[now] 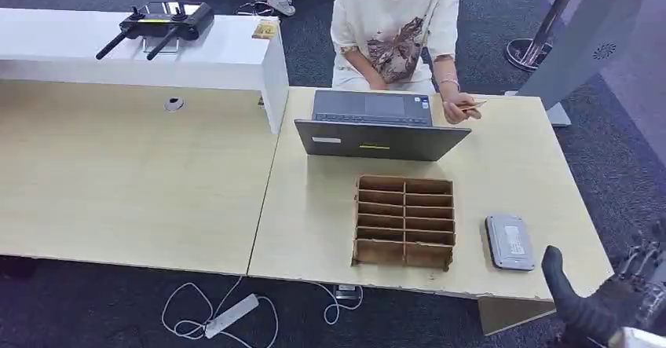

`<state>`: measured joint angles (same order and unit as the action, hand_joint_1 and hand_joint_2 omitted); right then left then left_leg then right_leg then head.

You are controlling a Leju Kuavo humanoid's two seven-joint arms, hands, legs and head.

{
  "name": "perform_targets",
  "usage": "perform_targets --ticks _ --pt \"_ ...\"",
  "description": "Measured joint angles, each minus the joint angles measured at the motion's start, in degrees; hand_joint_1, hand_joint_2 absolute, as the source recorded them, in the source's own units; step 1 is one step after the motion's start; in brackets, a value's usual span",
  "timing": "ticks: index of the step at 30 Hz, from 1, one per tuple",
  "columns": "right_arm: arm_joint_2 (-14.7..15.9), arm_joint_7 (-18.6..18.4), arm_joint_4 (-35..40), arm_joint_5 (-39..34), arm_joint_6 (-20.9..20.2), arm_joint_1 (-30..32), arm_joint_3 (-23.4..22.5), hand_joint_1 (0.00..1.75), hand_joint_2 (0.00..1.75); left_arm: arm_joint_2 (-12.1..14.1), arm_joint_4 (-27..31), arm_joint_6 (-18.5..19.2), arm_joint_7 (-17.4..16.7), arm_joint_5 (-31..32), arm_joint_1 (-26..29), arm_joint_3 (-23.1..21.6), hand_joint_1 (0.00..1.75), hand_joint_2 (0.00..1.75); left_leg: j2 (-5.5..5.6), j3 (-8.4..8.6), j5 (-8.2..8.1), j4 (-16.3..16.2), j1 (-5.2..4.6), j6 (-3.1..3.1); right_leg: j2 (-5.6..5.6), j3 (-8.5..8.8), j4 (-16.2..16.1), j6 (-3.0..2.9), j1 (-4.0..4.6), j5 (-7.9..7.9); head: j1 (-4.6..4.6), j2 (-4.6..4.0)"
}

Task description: Pass the card to the sensor for recognition and then transmit it.

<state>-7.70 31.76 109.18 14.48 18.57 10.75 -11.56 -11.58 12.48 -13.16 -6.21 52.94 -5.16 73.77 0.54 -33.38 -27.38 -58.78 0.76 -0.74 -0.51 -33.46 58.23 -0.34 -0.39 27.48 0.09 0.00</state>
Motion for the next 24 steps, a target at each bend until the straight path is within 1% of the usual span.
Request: perform_targets --ticks 1,2,3,4,5,7,8,9,11,12,13,15,16,17,19,20,21,22,24 --pt "-0.71 -1.34 0.04 4.21 2.95 0.09 0.00 0.00 1.75 -0.17 0.00 -0.15 -0.02 -0.04 0.01 0.15 0.00 1.75 0.00 0.01 0.00 0.00 0.00 0.00 0.00 0.02 0.00 0.00 0.00 -0.01 0.00 0.00" --pt "-1.33 -4.65 0.04 10.51 5.95 0.37 0.07 0.00 1.75 -0.31 0.00 -0.31 -0.02 -0.13 0.00 0.28 0.00 1.75 0.00 0.03 0.00 0.00 0.00 0.00 0.00 0.04 -0.01 0.00 0.00 -0.01 0.02 0.00" --pt "-1.99 -11.34 0.06 20.87 9.42 0.80 0.33 0.00 1.75 -0.44 0.00 -0.35 0.00 -0.18 -0.01 0.35 0.00 1.75 0.00 0.04 0.00 0.00 -0.01 0.00 0.00 0.06 -0.01 0.00 -0.01 -0.01 0.00 0.00" --pt "-2.38 -17.74 0.13 32.65 11.78 1.22 0.46 0.00 1.75 -0.50 0.00 -0.39 0.02 -0.20 0.01 0.41 0.00 1.75 0.00 0.04 0.00 0.00 -0.02 0.01 -0.01 0.06 -0.01 0.00 -0.02 -0.01 0.02 0.00" --pt "-2.81 -21.51 0.24 43.30 13.03 1.67 0.65 0.00 1.75 -0.57 0.00 -0.41 0.02 -0.20 0.03 0.46 0.00 1.75 0.00 0.04 0.00 0.00 -0.04 0.01 -0.01 0.06 -0.01 0.01 -0.03 -0.01 0.00 0.00" --pt "-3.25 -24.85 0.48 59.57 13.30 2.45 1.49 0.00 1.75 -0.61 0.00 -0.44 -0.02 -0.17 0.00 0.57 0.00 1.75 -0.05 0.06 0.00 0.00 -0.03 0.00 0.06 0.05 -0.01 0.01 -0.03 -0.02 0.00 0.00" --pt "-3.32 -26.16 0.59 64.32 13.32 2.76 2.01 0.00 1.75 -0.61 0.00 -0.33 -0.22 -0.02 -0.02 0.57 0.00 1.75 -0.06 0.06 0.00 0.00 -0.03 0.01 0.04 0.04 -0.01 0.01 -0.03 -0.02 0.00 0.00" --pt "-3.34 -26.82 0.70 65.21 13.34 3.00 2.38 0.00 1.75 -0.59 0.00 -0.19 -0.39 0.07 -0.01 0.57 0.00 1.75 -0.05 0.05 0.00 0.00 -0.03 0.00 0.03 0.04 -0.01 0.01 -0.02 -0.02 0.00 0.00" --pt "-3.41 -29.01 1.01 59.71 12.81 3.40 3.24 0.00 1.75 -0.57 0.00 -0.04 -0.46 0.28 0.01 0.57 0.00 1.75 -0.03 0.05 0.00 0.00 -0.03 0.00 0.01 0.04 -0.01 0.00 -0.02 -0.01 0.00 0.00" --pt "-3.38 -31.61 1.22 58.67 10.69 3.61 3.70 0.00 1.75 -0.52 0.00 0.11 -0.57 0.46 0.04 0.57 0.00 1.75 -0.04 0.05 0.00 0.00 -0.02 0.00 0.03 0.04 -0.01 0.00 -0.01 -0.01 0.00 0.00" --pt "-3.38 -35.33 1.46 60.98 7.67 4.01 3.87 0.00 1.75 -0.48 0.00 0.46 -0.72 0.63 0.04 0.57 0.00 1.75 -0.06 0.05 -0.01 0.00 -0.02 0.00 0.05 0.04 -0.01 0.00 -0.02 -0.01 0.02 0.00" --pt "-3.38 -39.81 1.62 70.05 2.43 4.96 4.37 0.00 1.75 -0.42 0.00 0.66 -1.07 0.90 0.02 0.57 0.00 1.75 -0.07 0.04 -0.01 0.00 -0.02 0.00 0.05 0.03 -0.01 0.00 -0.02 -0.01 0.00 0.00" --pt "-3.32 -41.36 1.62 72.76 0.98 5.15 4.76 0.00 1.75 -0.33 0.00 0.79 -1.20 0.90 0.03 0.57 0.00 1.75 -0.07 0.04 -0.01 0.00 -0.02 0.00 0.05 0.03 -0.01 0.00 -0.02 -0.01 -0.02 0.00" --pt "-2.99 -43.17 1.59 73.51 0.11 5.24 5.07 0.00 1.75 -0.24 0.00 0.81 -1.47 0.90 0.02 0.57 0.00 1.75 -0.06 0.04 -0.01 0.00 -0.02 0.00 0.04 0.03 -0.01 0.00 -0.02 -0.01 0.00 0.00" --pt "-0.44 -48.61 1.44 73.66 -1.63 5.45 6.46 0.00 1.75 -0.11 0.00 0.74 -2.03 0.81 0.02 0.57 0.00 1.75 -0.05 0.04 -0.01 0.00 -0.03 0.00 0.03 0.05 -0.01 0.00 -0.03 -0.01 -0.02 0.00" --pt "0.59 -50.63 1.31 73.66 -1.87 5.63 7.12 0.00 1.75 -0.04 0.00 0.68 -2.21 0.74 0.03 0.59 0.00 1.75 -0.06 0.03 -0.01 0.00 -0.03 0.00 0.03 0.05 -0.01 0.00 -0.03 -0.01 0.00 0.00" --pt "1.30 -51.37 1.22 73.69 -1.94 5.75 7.54 0.00 1.75 0.00 0.00 0.66 -2.32 0.65 0.02 0.59 0.00 1.75 -0.06 0.03 -0.01 0.00 -0.03 0.00 0.04 0.05 -0.01 0.01 -0.03 -0.01 0.00 0.00" --pt "2.74 -52.48 1.03 73.69 -1.92 5.75 8.29 0.00 1.75 0.09 0.00 0.55 -2.51 0.48 0.01 0.63 0.00 1.75 -0.07 0.04 -0.01 0.00 -0.03 0.00 0.06 0.06 -0.01 0.01 -0.03 -0.01 0.02 0.00" --pt "3.90 -53.33 0.79 73.64 -1.96 5.73 9.49 0.00 1.75 0.20 0.00 0.50 -2.75 0.33 0.01 0.70 0.00 1.75 -0.07 0.04 -0.01 0.00 -0.05 0.00 0.06 0.06 -0.01 0.02 -0.05 -0.02 0.00 0.00"
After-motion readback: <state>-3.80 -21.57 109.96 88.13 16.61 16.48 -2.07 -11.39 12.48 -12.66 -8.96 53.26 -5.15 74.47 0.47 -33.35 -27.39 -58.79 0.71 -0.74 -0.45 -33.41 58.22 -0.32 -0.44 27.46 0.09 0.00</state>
